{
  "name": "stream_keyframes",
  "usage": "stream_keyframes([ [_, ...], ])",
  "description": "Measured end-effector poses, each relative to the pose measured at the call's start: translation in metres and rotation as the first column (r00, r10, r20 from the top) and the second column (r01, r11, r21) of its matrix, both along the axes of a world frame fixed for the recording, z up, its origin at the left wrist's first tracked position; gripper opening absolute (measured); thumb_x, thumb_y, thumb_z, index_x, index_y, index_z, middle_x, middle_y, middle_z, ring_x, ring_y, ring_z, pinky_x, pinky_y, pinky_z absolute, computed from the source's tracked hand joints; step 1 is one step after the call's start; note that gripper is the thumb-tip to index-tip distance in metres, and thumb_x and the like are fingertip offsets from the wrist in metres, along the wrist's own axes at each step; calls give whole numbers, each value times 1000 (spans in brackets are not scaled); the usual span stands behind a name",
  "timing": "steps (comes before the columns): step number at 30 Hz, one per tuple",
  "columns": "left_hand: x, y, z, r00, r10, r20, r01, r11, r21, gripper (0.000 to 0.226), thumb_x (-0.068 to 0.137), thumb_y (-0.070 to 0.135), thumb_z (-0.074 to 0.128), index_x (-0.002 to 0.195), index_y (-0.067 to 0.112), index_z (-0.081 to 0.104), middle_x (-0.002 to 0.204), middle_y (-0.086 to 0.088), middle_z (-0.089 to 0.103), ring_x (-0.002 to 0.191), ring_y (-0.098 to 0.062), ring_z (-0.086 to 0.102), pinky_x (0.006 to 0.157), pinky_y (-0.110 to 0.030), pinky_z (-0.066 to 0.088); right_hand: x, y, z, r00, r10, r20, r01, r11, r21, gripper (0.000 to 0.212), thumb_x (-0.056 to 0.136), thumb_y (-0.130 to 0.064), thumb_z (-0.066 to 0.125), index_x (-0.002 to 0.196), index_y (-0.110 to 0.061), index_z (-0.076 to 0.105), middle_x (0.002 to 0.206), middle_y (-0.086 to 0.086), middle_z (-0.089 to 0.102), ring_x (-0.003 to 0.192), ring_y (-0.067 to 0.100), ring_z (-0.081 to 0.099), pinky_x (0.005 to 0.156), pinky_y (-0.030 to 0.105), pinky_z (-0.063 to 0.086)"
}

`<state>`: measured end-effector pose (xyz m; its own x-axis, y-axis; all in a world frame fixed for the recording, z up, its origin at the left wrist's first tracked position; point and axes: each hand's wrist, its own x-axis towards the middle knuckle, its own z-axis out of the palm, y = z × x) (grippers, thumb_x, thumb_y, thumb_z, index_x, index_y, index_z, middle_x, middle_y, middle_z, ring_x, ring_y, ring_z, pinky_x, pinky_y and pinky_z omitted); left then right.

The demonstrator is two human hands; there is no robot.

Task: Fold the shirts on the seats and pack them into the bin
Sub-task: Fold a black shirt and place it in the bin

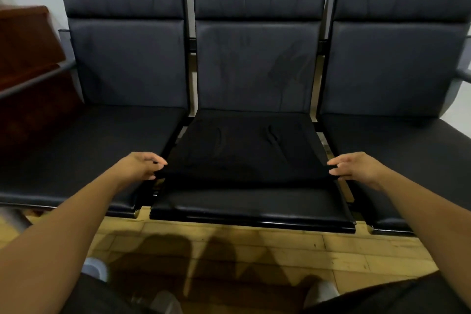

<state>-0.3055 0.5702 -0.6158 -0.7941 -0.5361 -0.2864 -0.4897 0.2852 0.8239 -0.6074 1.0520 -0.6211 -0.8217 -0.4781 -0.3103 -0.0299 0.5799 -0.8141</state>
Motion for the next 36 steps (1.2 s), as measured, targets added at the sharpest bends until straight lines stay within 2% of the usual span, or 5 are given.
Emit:
stream_keyframes([
  [8, -22, 17, 1, 966, -137, 218, 231, 836, -499, 9, 94, 31, 67, 85, 29, 69, 95, -3, 65, 90, -18, 66, 87, -35, 51, 22, -32, 44, 917, 385, -101, -204, 674, 710, 20, 92, -28, 72, 105, -17, 62, 106, 6, 65, 93, 21, 64, 77, 33, 53],
  [11, -48, 50, -14, 974, -204, 97, 218, 744, -632, 26, 94, 39, 66, 115, 23, 66, 120, -3, 56, 115, -22, 57, 104, -39, 46, 32, -67, 18, 819, 289, -496, 21, 848, 529, 32, 98, -37, 60, 113, -8, 60, 116, 17, 60, 110, 35, 59, 87, 36, 48],
  [17, -67, 89, -39, 875, -273, 399, 471, 664, -581, 108, 80, 82, 51, 161, 33, 1, 169, -3, -13, 155, -23, -15, 124, -52, -6, 59, -98, -53, 815, 415, -405, -101, 789, 606, 72, 102, -63, 22, 161, -21, 16, 169, 8, 8, 156, 24, 5, 126, 48, 6],
  [28, -77, 98, -29, 937, -190, 293, 337, 709, -620, 97, 84, 82, 34, 155, 16, 33, 165, -9, 24, 153, -25, 21, 124, -45, 19, 35, -75, -32, 776, 436, -456, -71, 778, 624, 69, 102, -62, 26, 156, -19, 33, 167, 7, 21, 155, 22, 13, 125, 50, 7],
  [36, -182, 52, -43, 924, -216, 317, 372, 708, -601, 72, 101, 65, 29, 161, 29, 16, 170, 1, 1, 156, -16, -6, 126, -46, -4, -60, -143, -42, 829, 336, -447, -59, 847, 528, 63, 107, -51, 21, 159, -15, 25, 169, 6, 12, 156, 21, 8, 125, 47, 4],
])
